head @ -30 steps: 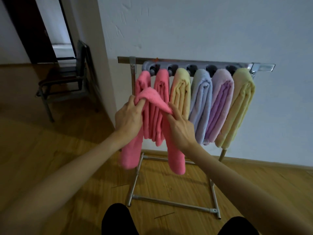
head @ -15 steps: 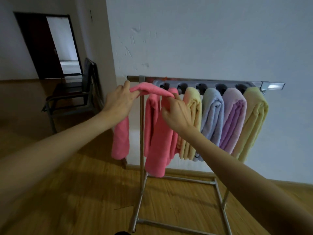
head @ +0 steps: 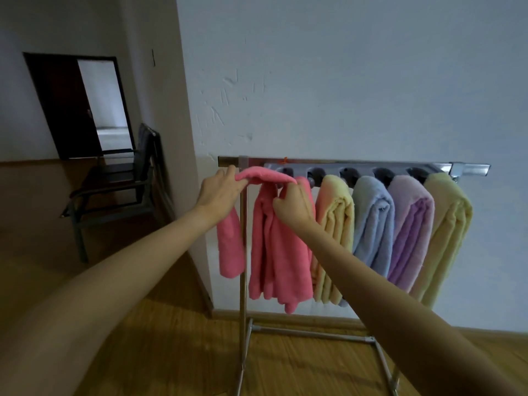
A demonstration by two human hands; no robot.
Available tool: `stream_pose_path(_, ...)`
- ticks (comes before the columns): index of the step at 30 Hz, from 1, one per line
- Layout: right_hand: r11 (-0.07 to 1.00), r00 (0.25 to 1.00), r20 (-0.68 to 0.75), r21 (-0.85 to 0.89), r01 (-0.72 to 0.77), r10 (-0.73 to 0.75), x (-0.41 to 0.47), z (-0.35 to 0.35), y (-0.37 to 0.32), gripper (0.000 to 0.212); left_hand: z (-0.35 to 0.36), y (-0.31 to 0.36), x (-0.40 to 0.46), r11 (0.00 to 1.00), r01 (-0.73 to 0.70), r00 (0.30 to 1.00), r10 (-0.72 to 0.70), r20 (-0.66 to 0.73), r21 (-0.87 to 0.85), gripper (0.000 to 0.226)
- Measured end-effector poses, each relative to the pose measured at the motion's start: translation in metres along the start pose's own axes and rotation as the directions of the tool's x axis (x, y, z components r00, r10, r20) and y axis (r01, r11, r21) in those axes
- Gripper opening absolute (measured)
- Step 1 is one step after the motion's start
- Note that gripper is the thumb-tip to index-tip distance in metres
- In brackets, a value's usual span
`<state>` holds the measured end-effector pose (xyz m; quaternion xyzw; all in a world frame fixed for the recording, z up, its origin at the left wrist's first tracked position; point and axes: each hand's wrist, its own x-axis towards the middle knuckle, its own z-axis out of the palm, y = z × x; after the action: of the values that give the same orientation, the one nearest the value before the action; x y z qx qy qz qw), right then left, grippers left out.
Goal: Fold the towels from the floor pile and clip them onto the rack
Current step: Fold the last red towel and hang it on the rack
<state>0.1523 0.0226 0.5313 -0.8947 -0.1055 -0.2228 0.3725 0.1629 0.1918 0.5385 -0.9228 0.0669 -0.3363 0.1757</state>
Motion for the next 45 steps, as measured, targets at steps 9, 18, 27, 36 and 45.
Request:
stream_pose_path(9,0.992,0.997,0.025,-0.098,0.073,-0.071,0.002,0.028,0.029,0.020,0.025,0.010,0.004,0.997,0.033,0.999,-0.032,0.012,-0.076,0.046)
stream_pose_path(18,0.890,0.921,-0.039,-0.273,0.364,-0.389,-0.013,0.055,0.080,0.052,0.057,0.013,-0.032,0.971,-0.056,0.996,0.070,0.053,-0.234,0.044)
stream_pose_path(27,0.861,0.866,-0.059,-0.156,0.484,-0.497,-0.035,0.072,0.103,0.044,0.105,0.028,-0.080,0.841,0.004,0.999,-0.026,-0.034,-0.541,0.036)
stream_pose_path(36,0.919,0.930,0.060,-0.143,0.368,-0.363,-0.054,0.098,0.129,0.038,0.109,0.060,-0.082,0.263,0.341,0.911,-0.330,0.248,-0.903,0.044)
stream_pose_path(45,0.935,0.965,0.096,-0.240,0.260,-0.243,-0.052,0.094,0.137,0.039,0.113,0.092,-0.062,0.329,0.424,0.887,-0.340,0.313,-0.844,0.062)
